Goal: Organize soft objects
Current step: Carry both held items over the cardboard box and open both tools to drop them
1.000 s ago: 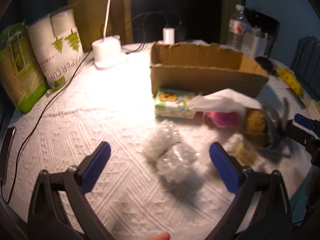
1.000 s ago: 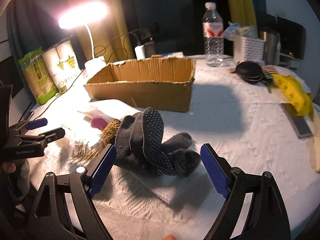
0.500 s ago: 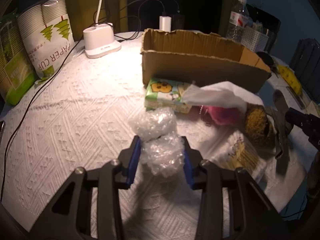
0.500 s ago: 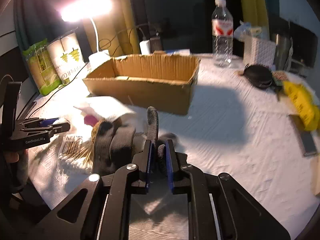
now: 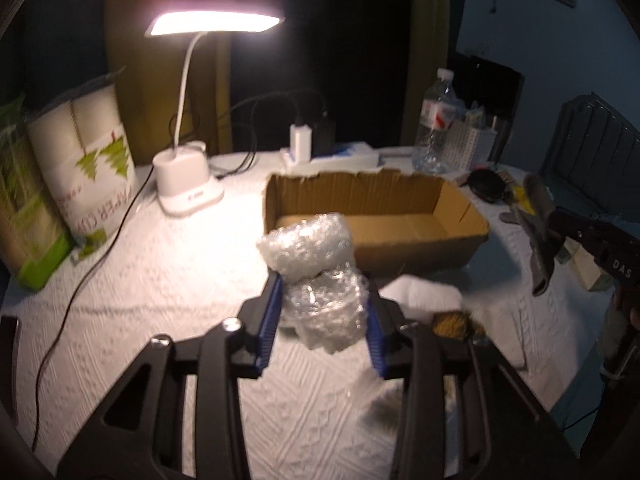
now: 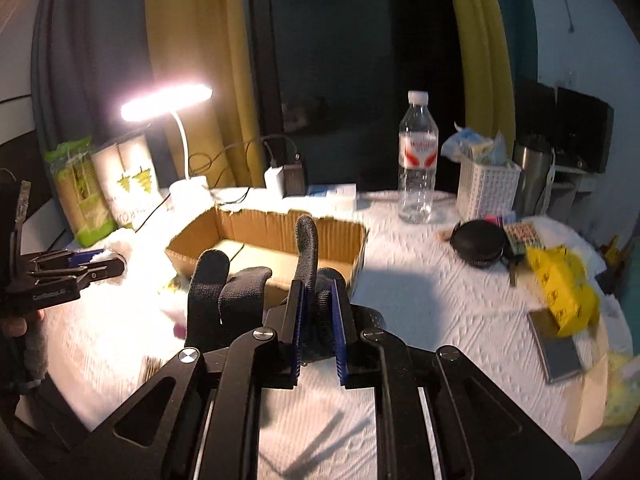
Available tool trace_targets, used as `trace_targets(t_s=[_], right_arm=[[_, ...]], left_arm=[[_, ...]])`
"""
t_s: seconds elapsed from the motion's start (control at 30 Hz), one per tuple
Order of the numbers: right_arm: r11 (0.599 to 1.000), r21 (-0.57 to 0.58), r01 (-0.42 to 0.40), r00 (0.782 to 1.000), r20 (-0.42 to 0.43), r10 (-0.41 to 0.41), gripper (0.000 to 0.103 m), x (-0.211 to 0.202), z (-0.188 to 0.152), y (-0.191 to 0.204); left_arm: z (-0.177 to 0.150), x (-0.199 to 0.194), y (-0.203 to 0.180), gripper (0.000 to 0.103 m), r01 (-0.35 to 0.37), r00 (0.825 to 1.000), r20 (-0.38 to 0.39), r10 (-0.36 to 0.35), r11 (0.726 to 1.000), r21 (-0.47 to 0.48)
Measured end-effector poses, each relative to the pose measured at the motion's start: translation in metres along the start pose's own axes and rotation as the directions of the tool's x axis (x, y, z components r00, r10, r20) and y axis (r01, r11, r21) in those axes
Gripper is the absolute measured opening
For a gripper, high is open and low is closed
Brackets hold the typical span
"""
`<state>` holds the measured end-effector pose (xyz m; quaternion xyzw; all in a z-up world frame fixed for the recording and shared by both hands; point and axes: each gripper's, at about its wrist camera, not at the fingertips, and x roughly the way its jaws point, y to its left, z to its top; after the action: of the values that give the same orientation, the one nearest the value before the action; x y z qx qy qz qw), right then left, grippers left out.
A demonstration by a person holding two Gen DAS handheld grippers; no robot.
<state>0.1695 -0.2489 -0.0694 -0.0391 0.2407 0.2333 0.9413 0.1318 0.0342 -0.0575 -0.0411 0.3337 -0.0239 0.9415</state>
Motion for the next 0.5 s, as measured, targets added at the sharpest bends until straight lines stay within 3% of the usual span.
trace_targets(t_s=[0.27,0.5], right_arm=[[1.0,-0.008,0.019,0.999,0.027,-0.018,0.014,0.03,0.03,0.006],[0.999,0.009,0.034,0.999,-0.016,-0.033,0.014,0.072,0.04,-0.004]], left_arm=[[0.045,0.028,0.006,0.039,0.05,0.995,0.088,-0.057,0.996,0.075],[0.052,0.081,0.016,0.039,0.096,0.995,0.021,-0.097,0.994,0.052]])
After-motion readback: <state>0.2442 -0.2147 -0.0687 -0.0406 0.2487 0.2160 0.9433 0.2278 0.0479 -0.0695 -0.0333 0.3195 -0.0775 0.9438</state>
